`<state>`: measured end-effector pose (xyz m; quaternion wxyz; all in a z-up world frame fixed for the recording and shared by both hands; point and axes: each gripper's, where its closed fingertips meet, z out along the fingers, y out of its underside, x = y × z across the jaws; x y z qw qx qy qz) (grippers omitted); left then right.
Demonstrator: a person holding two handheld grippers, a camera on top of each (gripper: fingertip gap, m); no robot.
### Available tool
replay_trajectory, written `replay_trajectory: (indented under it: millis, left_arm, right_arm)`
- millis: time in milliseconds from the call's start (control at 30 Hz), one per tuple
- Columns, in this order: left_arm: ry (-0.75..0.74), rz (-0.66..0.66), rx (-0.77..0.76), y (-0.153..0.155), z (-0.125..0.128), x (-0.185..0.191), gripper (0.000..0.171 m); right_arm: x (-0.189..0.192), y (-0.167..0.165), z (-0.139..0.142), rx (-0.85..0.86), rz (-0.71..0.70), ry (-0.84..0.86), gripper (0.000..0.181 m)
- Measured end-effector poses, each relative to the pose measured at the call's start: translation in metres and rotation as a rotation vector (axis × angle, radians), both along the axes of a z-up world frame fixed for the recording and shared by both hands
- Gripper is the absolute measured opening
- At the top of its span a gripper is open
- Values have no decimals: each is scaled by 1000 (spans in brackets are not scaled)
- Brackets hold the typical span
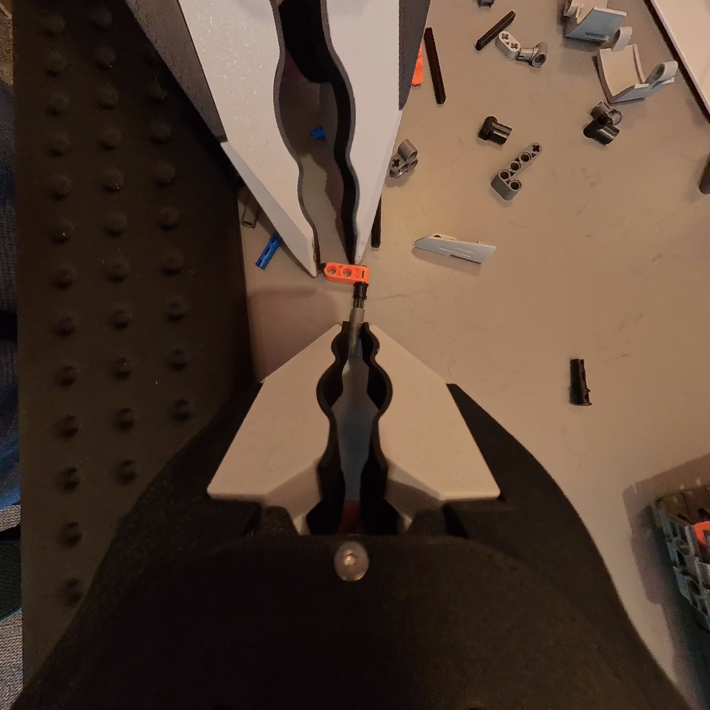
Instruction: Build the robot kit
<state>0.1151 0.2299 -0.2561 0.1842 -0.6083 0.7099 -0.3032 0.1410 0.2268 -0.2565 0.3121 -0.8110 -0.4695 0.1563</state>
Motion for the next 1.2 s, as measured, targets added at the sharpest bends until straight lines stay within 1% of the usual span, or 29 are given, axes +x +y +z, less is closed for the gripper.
replay_trajectory:
  millis: [33, 167, 367, 1200]
  left_arm:
    - [-9, -2, -5, -1, 0, 2, 14]
    - [-16, -15, -13, 0, 1, 2, 14]
    - [-27, -44, 52, 0, 0, 3, 14]
    - [-41, -117, 106, 3, 1, 8, 12]
  right_arm:
    - [0, 0, 0, 2, 0, -3, 3]
    - [0, 0, 0, 3, 6, -5, 3]
    - [0, 1, 0, 13, 14, -13, 3]
    - [-2, 4, 1, 9, 35, -15, 2]
